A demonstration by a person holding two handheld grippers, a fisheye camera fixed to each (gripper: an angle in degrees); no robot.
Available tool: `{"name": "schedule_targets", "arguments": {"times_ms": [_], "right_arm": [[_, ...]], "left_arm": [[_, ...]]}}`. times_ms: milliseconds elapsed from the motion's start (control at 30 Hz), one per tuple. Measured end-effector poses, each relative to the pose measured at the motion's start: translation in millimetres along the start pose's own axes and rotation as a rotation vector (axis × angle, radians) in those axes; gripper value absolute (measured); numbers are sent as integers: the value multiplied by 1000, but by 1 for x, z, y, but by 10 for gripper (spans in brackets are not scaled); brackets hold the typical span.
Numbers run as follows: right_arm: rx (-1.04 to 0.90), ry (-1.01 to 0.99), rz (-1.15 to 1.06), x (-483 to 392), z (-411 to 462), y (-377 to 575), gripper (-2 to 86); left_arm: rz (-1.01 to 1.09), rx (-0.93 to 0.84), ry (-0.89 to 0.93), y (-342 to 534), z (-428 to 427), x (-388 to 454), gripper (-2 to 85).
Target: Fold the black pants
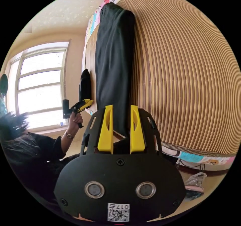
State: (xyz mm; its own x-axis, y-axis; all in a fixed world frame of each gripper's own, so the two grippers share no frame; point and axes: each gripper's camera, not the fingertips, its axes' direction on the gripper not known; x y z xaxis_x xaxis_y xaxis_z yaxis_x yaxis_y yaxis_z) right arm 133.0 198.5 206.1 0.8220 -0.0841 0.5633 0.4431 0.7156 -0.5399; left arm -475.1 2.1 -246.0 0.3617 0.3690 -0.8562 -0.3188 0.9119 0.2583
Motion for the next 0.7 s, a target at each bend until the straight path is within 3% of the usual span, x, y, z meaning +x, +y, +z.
{"name": "schedule_targets", "arguments": {"times_ms": [100, 233, 333, 433, 500, 700], "right_arm": [[55, -118, 55, 35, -15, -30, 116], [-72, -375, 43, 60, 4, -80, 101], [-200, -371, -19, 49, 16, -94, 71], [-221, -405, -61, 39, 5, -82, 39], [-189, -479, -113, 23, -15, -65, 30], [-34, -633, -470, -98, -133, 27, 9]], "left_arm": [[11, -1, 83, -35, 13, -13, 134], [24, -37, 148, -81, 31, -16, 94], [31, -144, 161, -91, 48, -8, 60], [-44, -239, 295, -83, 53, -22, 45], [-9, -230, 429, -70, 35, -22, 41], [386, -109, 708, 16, -107, 70, 39]]}}
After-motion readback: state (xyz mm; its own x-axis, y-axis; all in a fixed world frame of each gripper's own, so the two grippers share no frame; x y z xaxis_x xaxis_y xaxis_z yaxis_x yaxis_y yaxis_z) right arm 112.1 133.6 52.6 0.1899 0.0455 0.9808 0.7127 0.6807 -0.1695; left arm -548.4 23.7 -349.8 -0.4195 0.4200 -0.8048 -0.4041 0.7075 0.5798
